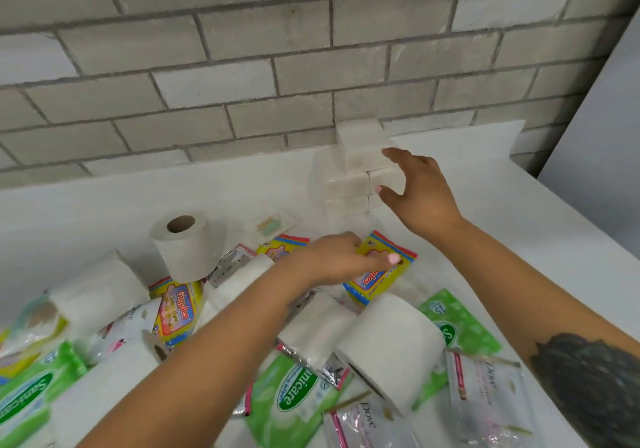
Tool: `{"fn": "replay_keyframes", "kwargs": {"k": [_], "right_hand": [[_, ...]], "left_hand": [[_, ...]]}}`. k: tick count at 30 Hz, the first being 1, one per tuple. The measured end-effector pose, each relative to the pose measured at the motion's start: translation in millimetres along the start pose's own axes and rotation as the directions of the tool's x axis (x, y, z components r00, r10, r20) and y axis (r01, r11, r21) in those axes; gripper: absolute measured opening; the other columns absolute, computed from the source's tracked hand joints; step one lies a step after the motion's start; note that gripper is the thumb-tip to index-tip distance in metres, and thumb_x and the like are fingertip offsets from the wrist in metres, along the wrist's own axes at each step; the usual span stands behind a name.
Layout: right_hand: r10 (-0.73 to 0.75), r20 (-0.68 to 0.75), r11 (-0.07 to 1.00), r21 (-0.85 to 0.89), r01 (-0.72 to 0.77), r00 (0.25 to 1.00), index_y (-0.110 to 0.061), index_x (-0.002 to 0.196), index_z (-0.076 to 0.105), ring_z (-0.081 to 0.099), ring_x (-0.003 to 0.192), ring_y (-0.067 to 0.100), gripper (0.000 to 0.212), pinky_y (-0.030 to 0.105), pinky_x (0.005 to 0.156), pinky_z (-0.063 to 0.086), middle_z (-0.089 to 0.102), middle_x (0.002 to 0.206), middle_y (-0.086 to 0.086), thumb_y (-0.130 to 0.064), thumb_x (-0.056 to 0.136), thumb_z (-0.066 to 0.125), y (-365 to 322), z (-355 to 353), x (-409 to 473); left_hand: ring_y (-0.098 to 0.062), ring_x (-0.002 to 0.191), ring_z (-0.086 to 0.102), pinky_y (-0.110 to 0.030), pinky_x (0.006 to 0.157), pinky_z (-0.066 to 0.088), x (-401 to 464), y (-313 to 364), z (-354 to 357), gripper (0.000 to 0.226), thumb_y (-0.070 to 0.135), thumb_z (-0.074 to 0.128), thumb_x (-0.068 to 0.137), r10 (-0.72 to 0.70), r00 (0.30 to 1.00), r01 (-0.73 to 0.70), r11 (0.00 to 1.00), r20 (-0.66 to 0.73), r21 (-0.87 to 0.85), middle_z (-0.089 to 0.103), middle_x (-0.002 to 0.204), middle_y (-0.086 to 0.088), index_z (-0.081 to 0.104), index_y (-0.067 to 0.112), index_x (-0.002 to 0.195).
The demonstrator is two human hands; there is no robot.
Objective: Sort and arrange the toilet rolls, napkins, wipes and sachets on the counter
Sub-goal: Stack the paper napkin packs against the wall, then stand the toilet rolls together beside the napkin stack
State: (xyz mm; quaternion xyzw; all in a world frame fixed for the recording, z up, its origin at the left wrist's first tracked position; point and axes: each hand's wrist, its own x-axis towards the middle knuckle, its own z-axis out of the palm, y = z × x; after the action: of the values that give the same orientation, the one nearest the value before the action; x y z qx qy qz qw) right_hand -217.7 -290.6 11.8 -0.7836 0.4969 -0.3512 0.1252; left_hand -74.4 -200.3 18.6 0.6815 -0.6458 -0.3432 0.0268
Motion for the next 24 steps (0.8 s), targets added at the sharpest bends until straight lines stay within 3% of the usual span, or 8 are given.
{"fn": "replay_keyframes", "kwargs": {"k": [3, 6, 10, 14, 20, 24], "right_hand": [[0.016, 0.008, 1.0, 0.006, -0.016, 1.0, -0.022, 0.138, 0.041, 0.035, 0.127, 0.02, 0.057, 0.029, 0.098, 0.034, 0.055, 0.128, 0.002, -0.024, 0.085, 0.062, -4.5, -3.7, -4.4], [0.015, 0.009, 1.0, 0.006, -0.015, 1.0, -0.021, 0.138, 0.041, 0.036, 0.127, 0.022, 0.057, 0.031, 0.098, 0.035, 0.056, 0.128, 0.003, -0.024, 0.085, 0.062, -10.6, -5.5, -9.5], [0.021, 0.015, 0.999, 0.027, -0.022, 1.0, -0.022, 0.138, 0.042, 0.036, 0.127, 0.021, 0.057, 0.033, 0.099, 0.036, 0.056, 0.128, 0.006, -0.025, 0.085, 0.063, -14.3, -4.7, -15.9], [0.02, 0.042, 0.999, 0.05, -0.022, 0.999, -0.023, 0.137, 0.042, 0.037, 0.127, 0.022, 0.057, 0.034, 0.097, 0.036, 0.056, 0.128, 0.005, -0.025, 0.084, 0.063, -15.9, -1.9, -18.8], [-0.025, 0.102, 0.995, 0.103, 0.014, 0.994, -0.022, 0.136, 0.044, 0.041, 0.123, 0.022, 0.055, 0.029, 0.092, 0.035, 0.056, 0.128, 0.001, -0.024, 0.085, 0.063, -20.2, 6.1, -10.7], [-0.053, 0.194, 0.987, 0.161, 0.021, 0.98, -0.023, 0.135, 0.045, 0.043, 0.122, 0.021, 0.052, 0.023, 0.086, 0.032, 0.055, 0.128, -0.003, -0.024, 0.086, 0.063, -25.6, 21.1, 1.1]], "left_hand": [[-0.019, 0.109, 0.057, -0.028, 0.091, 0.046, -15.0, 19.1, 15.3, 0.083, 0.076, 0.049, 0.075, 0.064, 0.995, -0.063, 0.998, 0.074, -0.022, 0.05, 0.136, 0.003, 0.038, 0.023, 0.139], [-0.018, 0.138, 0.034, -0.03, 0.107, 0.033, -18.9, 23.8, 31.7, 0.102, 0.079, 0.052, 0.07, 0.115, 0.983, -0.126, 0.99, 0.142, 0.069, 0.025, 0.155, 0.004, 0.021, 0.023, 0.149], [-0.018, 0.14, 0.031, -0.034, 0.109, 0.032, -24.4, 23.1, 54.2, 0.112, 0.08, 0.059, 0.062, 0.072, 0.982, -0.098, 0.985, 0.176, 0.143, 0.027, 0.154, 0.005, 0.019, 0.022, 0.148], [-0.02, 0.135, 0.038, -0.033, 0.106, 0.037, -28.3, 21.5, 67.5, 0.109, 0.065, 0.072, 0.064, 0.081, 0.992, -0.094, 0.987, 0.1, 0.129, 0.035, 0.15, 0.001, 0.021, 0.018, 0.147], [-0.017, 0.131, 0.04, -0.027, 0.098, 0.038, -36.6, 16.8, 60.9, 0.098, 0.048, 0.078, 0.067, 0.094, 0.995, -0.095, 0.995, -0.044, -0.03, 0.039, 0.146, 0.002, 0.026, 0.021, 0.145], [-0.011, 0.107, 0.051, -0.023, 0.081, 0.042, -52.1, 8.9, 29.9, 0.074, 0.048, 0.08, 0.066, 0.067, 0.986, -0.093, 0.981, -0.156, -0.169, 0.054, 0.121, 0.008, 0.043, 0.031, 0.128]]}}
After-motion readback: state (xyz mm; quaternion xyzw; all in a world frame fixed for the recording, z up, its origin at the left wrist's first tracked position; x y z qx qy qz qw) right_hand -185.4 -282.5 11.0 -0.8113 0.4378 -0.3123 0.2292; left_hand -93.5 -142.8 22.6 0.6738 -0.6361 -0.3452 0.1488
